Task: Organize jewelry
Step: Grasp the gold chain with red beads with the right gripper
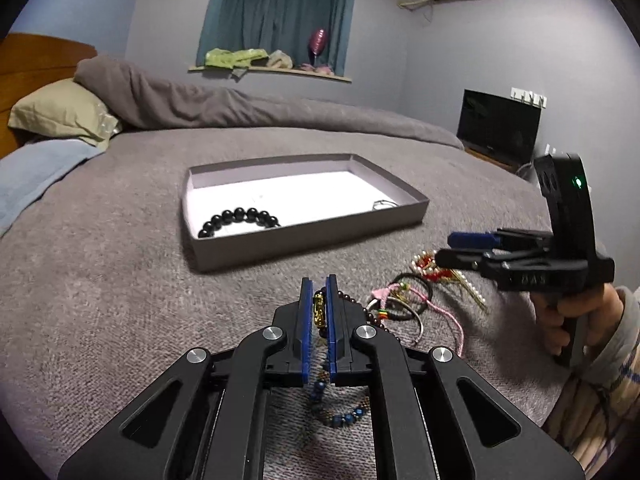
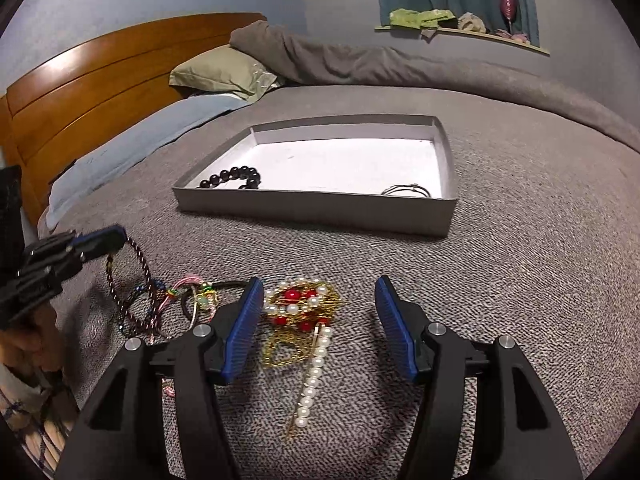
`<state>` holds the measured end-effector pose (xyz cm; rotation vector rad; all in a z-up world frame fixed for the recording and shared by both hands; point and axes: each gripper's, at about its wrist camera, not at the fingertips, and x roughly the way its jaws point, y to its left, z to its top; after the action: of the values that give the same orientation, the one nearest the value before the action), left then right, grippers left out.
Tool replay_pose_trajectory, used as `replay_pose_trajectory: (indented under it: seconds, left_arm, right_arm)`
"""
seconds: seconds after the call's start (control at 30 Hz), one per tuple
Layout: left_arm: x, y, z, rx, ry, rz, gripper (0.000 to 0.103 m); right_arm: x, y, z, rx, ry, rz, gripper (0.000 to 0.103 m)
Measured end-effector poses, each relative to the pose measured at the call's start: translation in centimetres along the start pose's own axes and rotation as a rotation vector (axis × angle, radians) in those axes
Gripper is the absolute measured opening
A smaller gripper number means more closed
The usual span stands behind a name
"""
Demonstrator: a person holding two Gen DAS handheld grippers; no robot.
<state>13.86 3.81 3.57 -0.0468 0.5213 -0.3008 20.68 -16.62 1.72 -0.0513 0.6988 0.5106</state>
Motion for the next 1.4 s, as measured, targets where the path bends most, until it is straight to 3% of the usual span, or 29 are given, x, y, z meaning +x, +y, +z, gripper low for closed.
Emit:
replay_pose_trajectory:
  seconds: [0.5, 0.57, 0.63, 0.83, 0.87, 1.4]
  left_arm:
    - [0.1, 0.9, 0.3, -0.034, 0.002, 0.007, 0.007]
    - [0.1, 0.9, 0.3, -0.035, 0.001, 0.006, 0.007]
    - [0.0, 0.9, 0.4, -0.037, -0.003, 0.006, 0.007]
    - [-0.2, 1.0, 0.8, -0.048, -0.026, -0.002, 0.007]
    - [-0.2, 1.1, 1.0, -0.050, -0.031, -0.004, 0.007]
    - [0.1, 1.6, 4.4, -0.080, -0.122, -0.040, 0.007]
  right_arm:
    - [1.4, 1.6, -0.1, -0.078, 0.055, 0.000, 0.058]
    - [1.5, 1.6, -0.1, -0.080, 0.059, -0.005, 0.049]
    - [1.5, 1.6, 0.0, -0.081, 0.056, -0.003, 0.049]
    - [0.5, 1.7, 0.3, -0.095, 0.012, -0.005, 0.049]
    - [0.3, 1.6, 0.4, -0.091, 0.000, -0.003, 0.044]
    - [-1.2, -0.3, 2.7, 0.011, -0.110, 0.021, 0.044]
